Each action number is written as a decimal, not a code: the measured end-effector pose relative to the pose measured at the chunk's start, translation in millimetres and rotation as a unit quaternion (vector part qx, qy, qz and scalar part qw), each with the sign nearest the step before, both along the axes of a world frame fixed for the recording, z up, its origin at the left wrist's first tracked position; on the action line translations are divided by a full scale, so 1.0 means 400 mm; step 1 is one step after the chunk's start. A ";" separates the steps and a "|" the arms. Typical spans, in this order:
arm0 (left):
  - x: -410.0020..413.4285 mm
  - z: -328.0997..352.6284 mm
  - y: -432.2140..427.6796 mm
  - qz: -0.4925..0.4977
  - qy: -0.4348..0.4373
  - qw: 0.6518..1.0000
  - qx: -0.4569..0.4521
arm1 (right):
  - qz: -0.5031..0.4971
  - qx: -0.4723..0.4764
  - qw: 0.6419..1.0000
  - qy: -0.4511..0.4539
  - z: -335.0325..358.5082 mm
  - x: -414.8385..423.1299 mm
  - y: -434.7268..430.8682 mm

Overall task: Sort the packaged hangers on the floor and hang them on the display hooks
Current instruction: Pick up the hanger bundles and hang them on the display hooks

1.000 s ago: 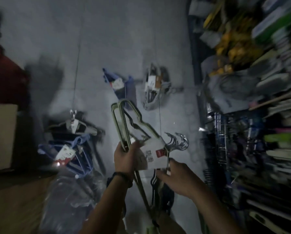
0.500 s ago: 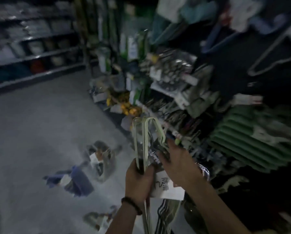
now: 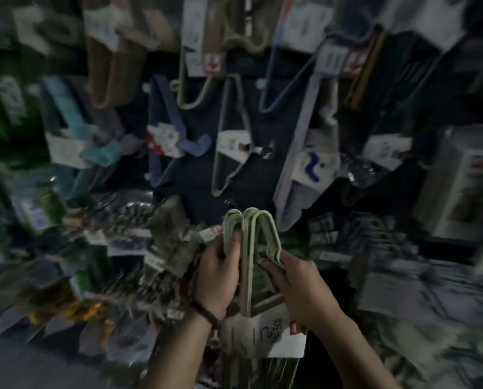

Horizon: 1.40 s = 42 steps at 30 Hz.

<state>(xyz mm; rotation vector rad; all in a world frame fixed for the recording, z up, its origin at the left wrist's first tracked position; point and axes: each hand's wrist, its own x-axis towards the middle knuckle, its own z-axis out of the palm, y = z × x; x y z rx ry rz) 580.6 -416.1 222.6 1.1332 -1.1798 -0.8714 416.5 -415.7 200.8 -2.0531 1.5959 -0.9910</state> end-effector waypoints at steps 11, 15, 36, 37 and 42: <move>-0.418 0.215 -0.146 -0.248 0.008 0.967 -0.062 | -0.167 -0.125 0.975 -0.069 0.171 -0.382 -0.032; -0.500 0.265 -0.191 -0.275 -0.022 0.957 -0.089 | -0.207 -0.176 0.962 -0.035 0.242 -0.463 -0.025; -0.655 0.585 -0.409 -0.403 -0.222 0.873 -0.165 | -0.313 -0.235 0.919 0.043 0.447 -0.671 -0.083; -0.655 0.595 -0.409 -0.418 -0.218 0.865 -0.171 | -0.315 -0.236 0.918 0.049 0.451 -0.675 -0.088; -0.627 0.628 -0.422 -0.437 -0.224 0.844 -0.216 | -0.315 -0.217 0.921 0.069 0.461 -0.697 -0.110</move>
